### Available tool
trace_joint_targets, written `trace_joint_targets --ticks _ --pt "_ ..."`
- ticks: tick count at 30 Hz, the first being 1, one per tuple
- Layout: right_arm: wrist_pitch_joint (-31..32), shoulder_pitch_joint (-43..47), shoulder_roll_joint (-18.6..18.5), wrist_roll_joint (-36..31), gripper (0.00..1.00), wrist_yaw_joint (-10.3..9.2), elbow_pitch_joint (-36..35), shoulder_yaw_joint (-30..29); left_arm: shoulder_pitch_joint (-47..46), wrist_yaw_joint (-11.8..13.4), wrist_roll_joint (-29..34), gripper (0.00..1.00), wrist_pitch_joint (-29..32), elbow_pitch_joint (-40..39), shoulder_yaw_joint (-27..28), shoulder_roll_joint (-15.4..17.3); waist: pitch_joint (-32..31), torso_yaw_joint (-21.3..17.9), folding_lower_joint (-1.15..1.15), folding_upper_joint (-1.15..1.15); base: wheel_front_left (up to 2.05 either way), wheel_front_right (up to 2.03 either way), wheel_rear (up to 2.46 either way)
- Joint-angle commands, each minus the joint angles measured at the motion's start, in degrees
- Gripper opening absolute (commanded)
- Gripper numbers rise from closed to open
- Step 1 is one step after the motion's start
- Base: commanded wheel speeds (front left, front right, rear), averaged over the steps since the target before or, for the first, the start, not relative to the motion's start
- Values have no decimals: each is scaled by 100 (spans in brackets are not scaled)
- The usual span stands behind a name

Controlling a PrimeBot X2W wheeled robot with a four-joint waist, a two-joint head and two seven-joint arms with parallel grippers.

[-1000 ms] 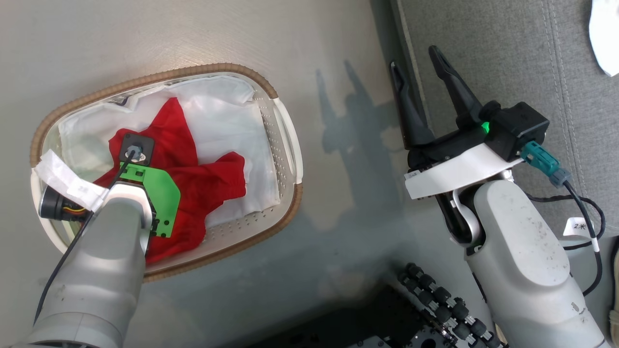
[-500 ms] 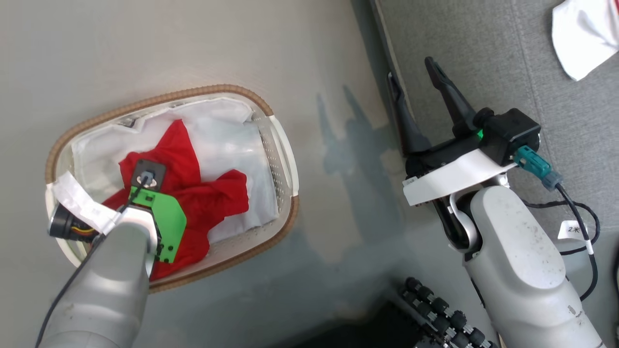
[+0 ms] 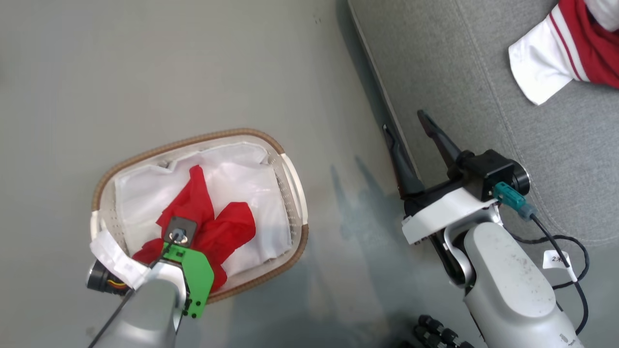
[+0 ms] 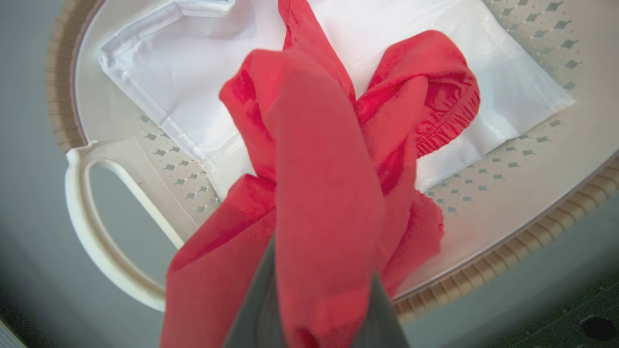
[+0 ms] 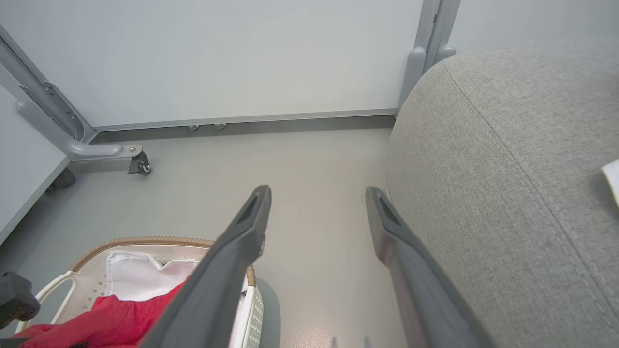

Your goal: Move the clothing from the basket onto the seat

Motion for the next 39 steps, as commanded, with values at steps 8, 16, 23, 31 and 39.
trace_joint_targets --ticks 8,16,23,31,39 --pt "-10 407 -23 -206 100 -8 160 11 432 40 -274 0 -607 -10 53 -163 -1017 408 0 0 0 0 0" --pt "-10 650 -23 -336 100 -8 276 -22 578 -55 -606 0 -1108 -133 109 -225 -1506 624 0 0 0 0 0" --pt "-10 861 -23 -387 100 -8 343 -91 751 -93 -915 0 -1310 -533 -44 -232 -1915 782 0 0 0 0 0" --pt "-10 1105 -24 -439 100 -8 406 -119 995 52 -1258 0 -1364 -1280 -142 -233 -2312 908 0 0 0 0 0" --pt "-10 1370 -24 -469 100 -8 437 -156 1479 253 -1141 0 -1362 -2630 -25 -229 -2704 962 0 0 0 0 0"
